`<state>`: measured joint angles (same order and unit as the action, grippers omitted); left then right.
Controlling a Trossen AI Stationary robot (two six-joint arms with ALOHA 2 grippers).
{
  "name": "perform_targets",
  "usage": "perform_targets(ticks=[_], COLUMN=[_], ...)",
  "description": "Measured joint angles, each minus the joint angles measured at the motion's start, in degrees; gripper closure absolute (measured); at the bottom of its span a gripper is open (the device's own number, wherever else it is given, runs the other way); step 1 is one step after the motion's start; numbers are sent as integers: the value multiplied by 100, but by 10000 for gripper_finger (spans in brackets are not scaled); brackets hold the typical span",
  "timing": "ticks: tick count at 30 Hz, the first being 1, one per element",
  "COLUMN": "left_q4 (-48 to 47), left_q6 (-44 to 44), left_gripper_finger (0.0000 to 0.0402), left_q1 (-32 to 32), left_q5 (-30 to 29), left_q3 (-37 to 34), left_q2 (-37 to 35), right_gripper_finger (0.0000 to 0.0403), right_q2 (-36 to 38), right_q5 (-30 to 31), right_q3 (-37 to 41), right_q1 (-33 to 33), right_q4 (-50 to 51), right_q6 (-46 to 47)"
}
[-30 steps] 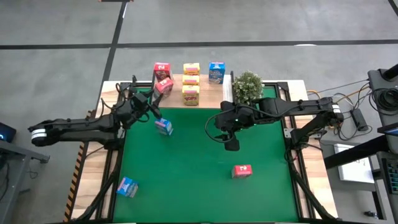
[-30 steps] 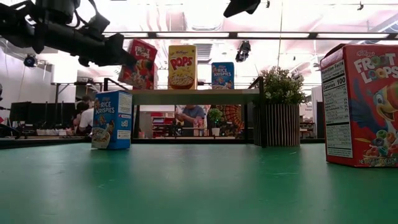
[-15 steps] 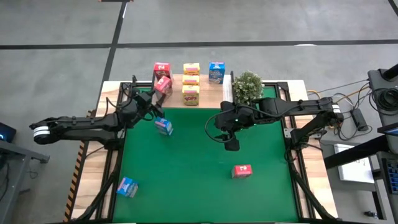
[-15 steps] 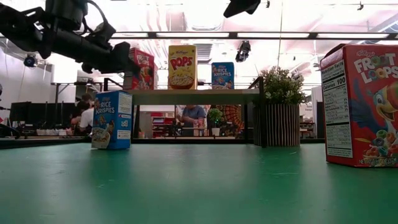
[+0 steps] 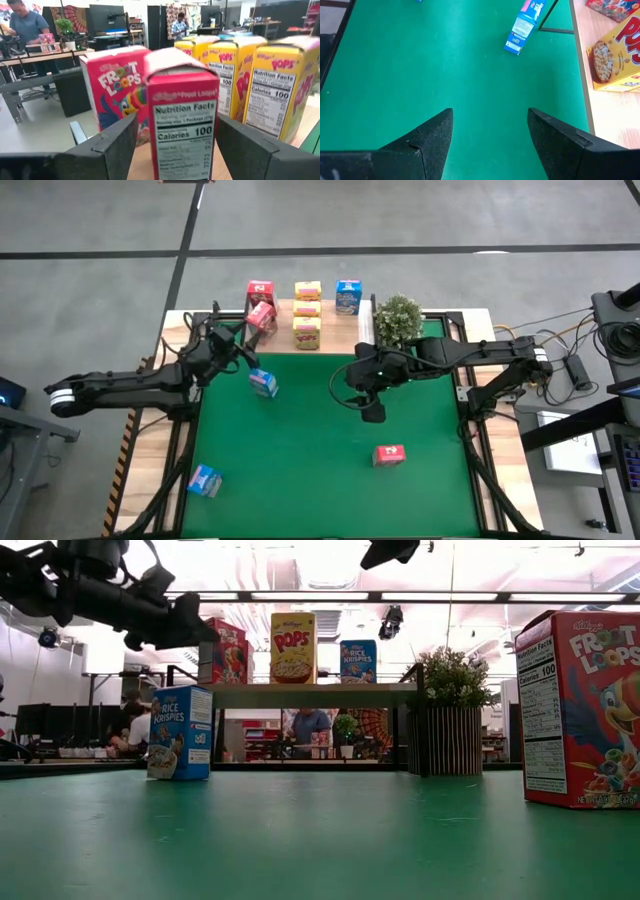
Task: Stack cereal on shelf
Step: Put the top red cereal box on the shelf aligned with the other red cereal box
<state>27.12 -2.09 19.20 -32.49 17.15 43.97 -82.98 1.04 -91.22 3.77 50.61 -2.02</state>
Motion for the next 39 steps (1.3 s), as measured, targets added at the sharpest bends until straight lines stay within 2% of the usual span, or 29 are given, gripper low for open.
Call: perform_targets(ticks=[6, 11, 15, 20, 24, 28, 34, 39], left_q4=[-353, -958, -2044, -3831, -5240, -6475, -8114, -9292], left_q6=[113, 121, 121, 450, 1201, 1542, 1785, 1914], left_gripper_finger=[159, 159, 159, 159, 159, 159, 159, 159], left_q1=[-169, -427, -654, -868, -855, -850, -464, 65], left_q5=[2, 17, 20, 20, -4, 63, 666, 1124], left_q3=[16, 448, 1148, 2354, 3542, 4665, 6291, 7244], left_q2=[-543, -740, -656, -430, -28, 678, 1891, 2614], right_gripper_finger=[158, 158, 158, 158, 158, 158, 158, 158], right_q2=[0, 2, 4, 9, 15, 31, 39, 42], right_q5=[2, 2, 2, 2, 2, 2, -9, -118], right_q3=[10, 222, 683, 1229, 1495, 1672, 1687, 1687], right_q1=[0, 0, 0, 0, 0, 0, 0, 9], right_q4=[253, 197, -278, -812, -1256, -1605, -1705, -1711], right_q6=[4, 67, 65, 61, -46, -279, -461, -549])
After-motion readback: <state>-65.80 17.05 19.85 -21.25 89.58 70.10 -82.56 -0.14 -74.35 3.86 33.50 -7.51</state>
